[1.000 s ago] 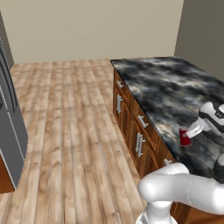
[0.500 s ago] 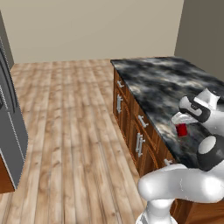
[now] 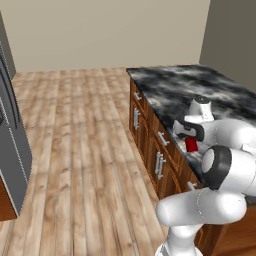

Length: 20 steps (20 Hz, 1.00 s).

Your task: Pick the juice, can, bottled drink from the counter and place them in the open cabinet.

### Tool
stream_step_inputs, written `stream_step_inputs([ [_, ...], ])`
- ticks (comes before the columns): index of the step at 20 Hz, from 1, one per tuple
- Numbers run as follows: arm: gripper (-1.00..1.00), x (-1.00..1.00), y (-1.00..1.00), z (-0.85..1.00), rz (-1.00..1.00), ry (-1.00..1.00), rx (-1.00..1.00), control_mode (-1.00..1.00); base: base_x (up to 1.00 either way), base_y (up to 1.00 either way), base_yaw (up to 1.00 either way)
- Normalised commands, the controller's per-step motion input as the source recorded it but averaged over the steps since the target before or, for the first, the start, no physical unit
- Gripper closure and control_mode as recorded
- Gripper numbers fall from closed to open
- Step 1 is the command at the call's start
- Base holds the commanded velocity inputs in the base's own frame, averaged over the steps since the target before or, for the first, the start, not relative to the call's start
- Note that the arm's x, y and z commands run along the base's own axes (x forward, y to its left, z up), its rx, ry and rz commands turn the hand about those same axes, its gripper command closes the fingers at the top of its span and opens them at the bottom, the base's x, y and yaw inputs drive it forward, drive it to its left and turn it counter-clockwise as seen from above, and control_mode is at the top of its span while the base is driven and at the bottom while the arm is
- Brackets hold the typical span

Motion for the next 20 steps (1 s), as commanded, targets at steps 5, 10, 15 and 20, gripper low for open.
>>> stream_step_inputs([
  [5,1.00,0.04,0.45,0.00,-0.44,-0.05,-0.02,-1.00,0.00,0.00,0.00],
  [10,1.00,0.23,0.33,0.00,-0.35,-0.22,0.00,-1.00,0.00,0.00,0.00],
  [15,1.00,0.12,0.30,0.07,-0.29,-0.16,0.00,-1.00,0.00,0.00,0.00],
  [20,1.00,-0.23,0.01,0.44,-0.04,-0.01,0.00,-1.00,0.00,0.00,0.00],
])
